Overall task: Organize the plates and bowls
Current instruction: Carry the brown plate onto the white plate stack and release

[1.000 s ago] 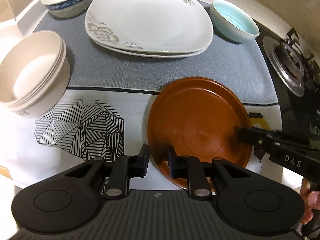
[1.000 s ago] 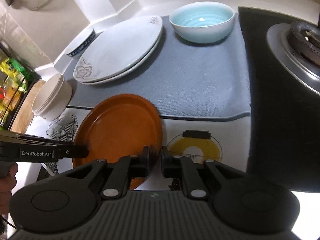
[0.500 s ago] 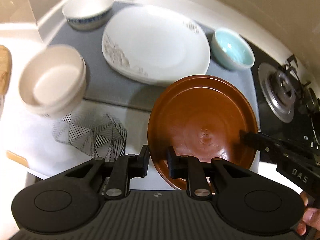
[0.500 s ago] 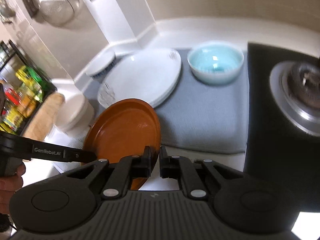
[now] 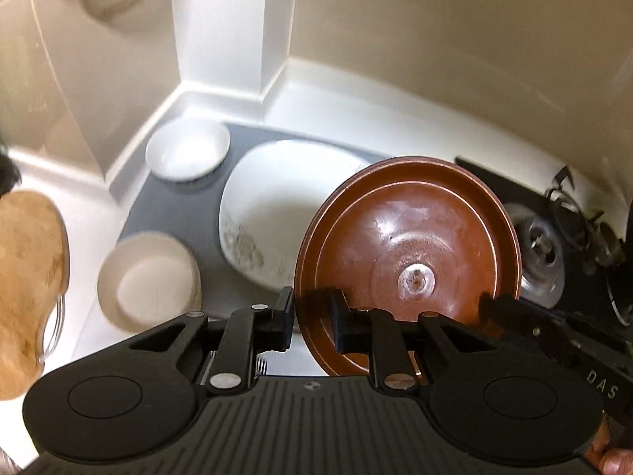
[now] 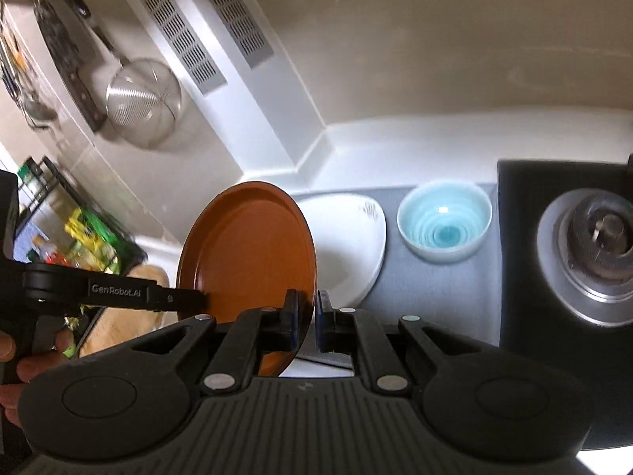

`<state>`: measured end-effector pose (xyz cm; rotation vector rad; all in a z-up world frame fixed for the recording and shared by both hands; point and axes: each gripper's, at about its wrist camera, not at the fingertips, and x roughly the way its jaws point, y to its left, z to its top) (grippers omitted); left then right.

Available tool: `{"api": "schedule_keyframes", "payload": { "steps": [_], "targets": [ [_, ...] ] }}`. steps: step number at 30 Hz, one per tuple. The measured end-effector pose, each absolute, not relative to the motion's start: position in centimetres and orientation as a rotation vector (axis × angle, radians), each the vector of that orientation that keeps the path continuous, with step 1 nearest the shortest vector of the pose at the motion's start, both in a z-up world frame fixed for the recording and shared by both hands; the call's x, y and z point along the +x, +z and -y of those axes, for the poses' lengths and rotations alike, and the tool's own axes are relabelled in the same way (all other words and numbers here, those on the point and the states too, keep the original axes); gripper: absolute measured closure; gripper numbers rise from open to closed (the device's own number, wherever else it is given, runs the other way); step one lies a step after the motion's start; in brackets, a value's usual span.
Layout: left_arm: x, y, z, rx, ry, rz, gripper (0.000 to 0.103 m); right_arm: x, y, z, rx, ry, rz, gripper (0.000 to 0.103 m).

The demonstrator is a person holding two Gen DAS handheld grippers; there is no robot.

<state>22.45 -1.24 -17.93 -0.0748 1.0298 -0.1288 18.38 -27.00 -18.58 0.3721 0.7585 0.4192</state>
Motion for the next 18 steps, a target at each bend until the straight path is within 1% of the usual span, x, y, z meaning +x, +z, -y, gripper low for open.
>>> {"api": "schedule_keyframes", "payload": {
  "steps": [6, 12, 18],
  "targets": [
    [23.7, -17.0, -0.1, -0.132, -0.161, -0.986, 0.083, 19.2, -17.1, 26.4, 0.365, 0.393, -0.720, 0.094],
    [26.4, -17.4, -2.2, -0.215, -0.184, -0.993, 0.083, 21.3, -15.7, 24.8, 0.342, 0.383, -0.703, 0.094],
    [29.6, -18.9, -3.6, -0.215, -0.207, -0.984, 0.083, 24.2, -16.6, 22.5, 0.318, 0.343, -0.713, 0.094]
  ]
}}
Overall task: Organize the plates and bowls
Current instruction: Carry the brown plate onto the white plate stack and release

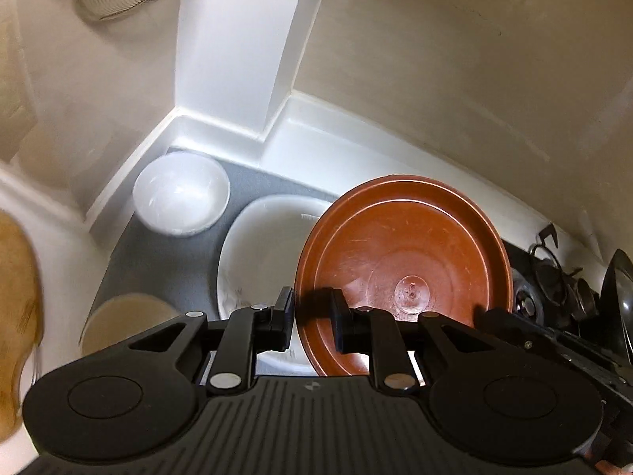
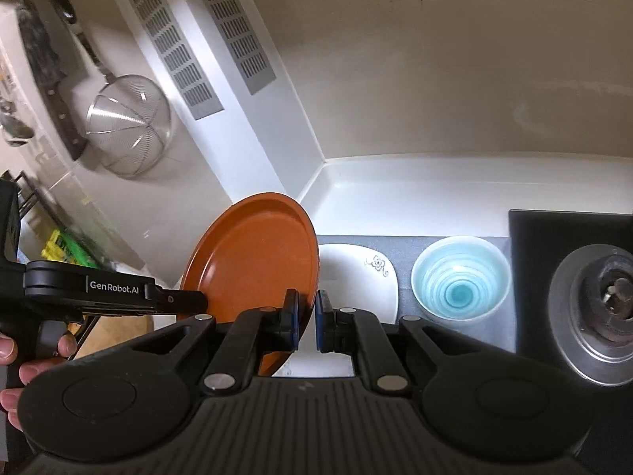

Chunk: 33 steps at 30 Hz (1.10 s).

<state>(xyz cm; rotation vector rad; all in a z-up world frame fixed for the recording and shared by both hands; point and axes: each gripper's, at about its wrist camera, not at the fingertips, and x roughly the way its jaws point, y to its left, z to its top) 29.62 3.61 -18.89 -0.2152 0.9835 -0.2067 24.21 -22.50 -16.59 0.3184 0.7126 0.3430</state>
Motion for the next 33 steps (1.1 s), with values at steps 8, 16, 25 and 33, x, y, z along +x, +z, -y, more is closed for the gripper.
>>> {"api": "schedule_keyframes", "payload": {
  "steps": [8, 16, 25, 33],
  "targets": [
    [34.0, -23.3, -5.9, -0.241, -0.197, -1.069, 0.083, 28.8, -19.7, 19.7, 0.318, 0.302, -0.766, 0.095],
    [37.1, -25.5, -7.6, -0.225, -0.203, -1.104, 0.083, 32.6, -21.5, 17.0, 0.296, 0.294, -0.789, 0.095],
    [39.3, -28.8, -7.6, -0.223, -0.212, -1.174, 0.083, 34.0, -24.3, 16.0, 0.290, 0.231, -0.839, 0.095],
    [40.8, -31.7, -6.5, -0.184, -0.230, -1.227, 0.083, 34.4, -27.9, 16.3, 0.315, 0.173, -0.879, 0.095]
  ]
}}
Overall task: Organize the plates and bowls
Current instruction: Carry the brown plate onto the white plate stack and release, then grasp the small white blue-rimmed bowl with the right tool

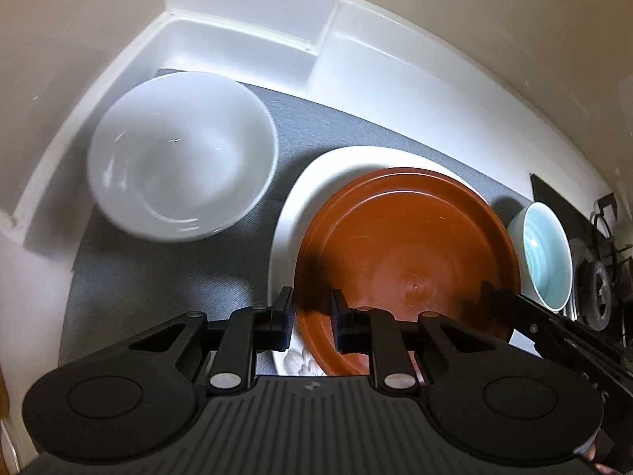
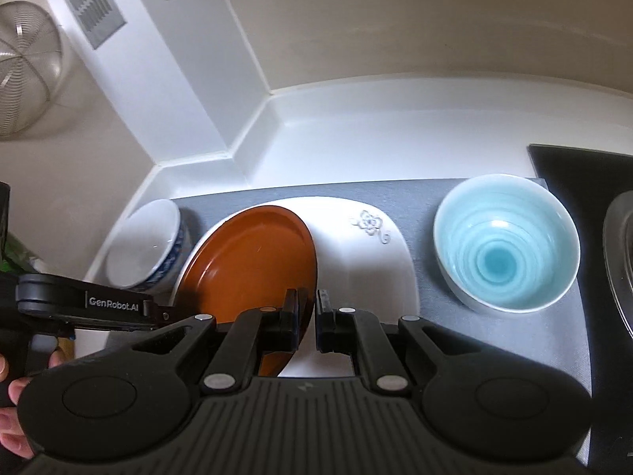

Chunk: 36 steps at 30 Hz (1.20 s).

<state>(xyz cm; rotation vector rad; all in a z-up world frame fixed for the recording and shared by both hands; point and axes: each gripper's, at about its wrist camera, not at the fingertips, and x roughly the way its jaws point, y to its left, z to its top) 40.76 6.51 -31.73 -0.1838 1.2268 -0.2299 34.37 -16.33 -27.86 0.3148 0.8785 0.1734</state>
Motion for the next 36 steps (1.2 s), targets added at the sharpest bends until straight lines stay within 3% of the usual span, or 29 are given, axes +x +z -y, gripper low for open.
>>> {"api": "schedule_keyframes", "payload": {
  "steps": [16, 19, 21, 23, 24, 27, 33, 36],
  "targets": [
    [40.3, -32.7, -4.7, -0.155, -0.225, -1.191, 0.084, 35.4, -31.5, 16.4, 0.180, 0.073, -0.931, 0.093],
    [38.9, -30.9, -6.9, -0.185, -0.195, -1.115, 0.082, 35.4, -31.3, 16.0, 0.147, 0.088, -0.933, 0.088],
    [38.1, -29.9, -9.1, -0.218, -0.176, -1.069, 0.070, 35.2, -30.9, 16.4, 0.166, 0.085, -0.927, 0.088],
    [37.4, -29.2, -11.9, -0.252, -0.116, -1.015, 0.044, 34.9, -30.3, 16.9, 0.191, 0.083, -0.904, 0.087],
    [37.1, -29.0, -13.3, -0.269, -0.083, -0.995, 0.043, 34.9, -29.9, 17.1, 0.198, 0.085, -0.892, 0.079],
    [37.3, -29.3, -16.4, -0.335, -0.024, -0.972, 0.043, 34.9, -28.9, 16.8, 0.209, 0.111, -0.853, 0.056],
    [38.6, -30.3, -18.9, -0.428, 0.000, -0.948, 0.047, 36.2, -27.5, 13.3, 0.194, 0.223, -0.781, 0.054],
    [39.7, -31.1, -19.1, -0.421, 0.006, -0.961, 0.062, 37.6, -27.2, 10.4, 0.145, 0.278, -0.771, 0.054]
  ]
}}
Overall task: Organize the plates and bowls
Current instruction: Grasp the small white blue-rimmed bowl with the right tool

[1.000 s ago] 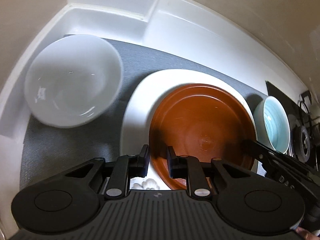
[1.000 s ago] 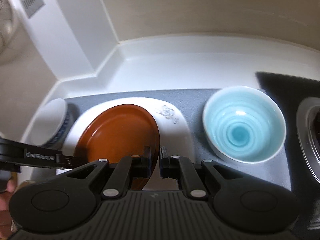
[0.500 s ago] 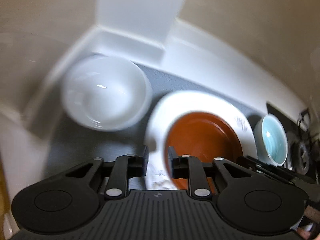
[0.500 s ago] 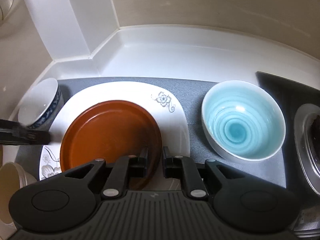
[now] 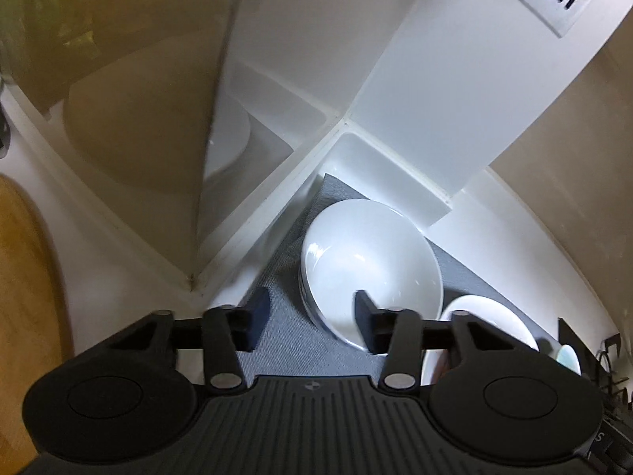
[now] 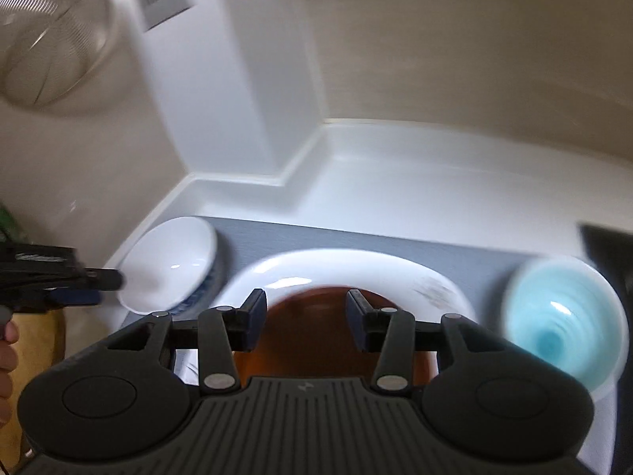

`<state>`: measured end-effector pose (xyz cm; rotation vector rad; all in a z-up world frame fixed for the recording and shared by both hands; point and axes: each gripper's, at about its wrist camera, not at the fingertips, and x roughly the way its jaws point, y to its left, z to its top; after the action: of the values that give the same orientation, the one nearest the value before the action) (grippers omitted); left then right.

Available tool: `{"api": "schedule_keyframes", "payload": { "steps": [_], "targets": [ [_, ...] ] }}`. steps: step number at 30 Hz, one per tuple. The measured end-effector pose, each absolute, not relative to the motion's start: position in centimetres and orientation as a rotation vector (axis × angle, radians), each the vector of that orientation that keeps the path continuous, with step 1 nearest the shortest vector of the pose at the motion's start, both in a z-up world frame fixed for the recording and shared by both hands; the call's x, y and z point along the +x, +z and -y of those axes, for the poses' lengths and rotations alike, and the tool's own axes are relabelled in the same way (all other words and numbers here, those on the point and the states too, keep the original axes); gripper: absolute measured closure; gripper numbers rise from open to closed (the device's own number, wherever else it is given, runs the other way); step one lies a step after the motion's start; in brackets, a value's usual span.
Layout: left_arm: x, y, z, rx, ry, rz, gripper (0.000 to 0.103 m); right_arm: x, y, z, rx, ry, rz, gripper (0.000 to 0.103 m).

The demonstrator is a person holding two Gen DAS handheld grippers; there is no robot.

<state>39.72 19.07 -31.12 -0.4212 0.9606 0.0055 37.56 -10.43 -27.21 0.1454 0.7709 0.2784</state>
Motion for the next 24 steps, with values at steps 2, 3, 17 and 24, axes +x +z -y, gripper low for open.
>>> {"api": "schedule_keyframes", "payload": {
  "steps": [2, 3, 17, 24],
  "targets": [
    [40.4, -31.6, -18.9, -0.407, 0.015, -0.970, 0.068, 38.6, -27.0, 8.8, 0.143, 0.302, -0.760, 0.056],
    [40.6, -31.9, -18.8, -0.402, 0.021, -0.979, 0.071, 39.1, -27.0, 8.1, 0.157, 0.323, -0.763, 0.060],
    [42.1, -33.5, -18.5, -0.398, -0.002, -1.048, 0.087, 43.9, -28.5, 0.8, 0.122, 0.387, -0.851, 0.079],
    [40.2, -33.1, -20.1, -0.412, 0.010, -1.077, 0.087, 43.1, -29.4, 1.3, 0.184, 0.445, -0.915, 0.093]
  ]
}}
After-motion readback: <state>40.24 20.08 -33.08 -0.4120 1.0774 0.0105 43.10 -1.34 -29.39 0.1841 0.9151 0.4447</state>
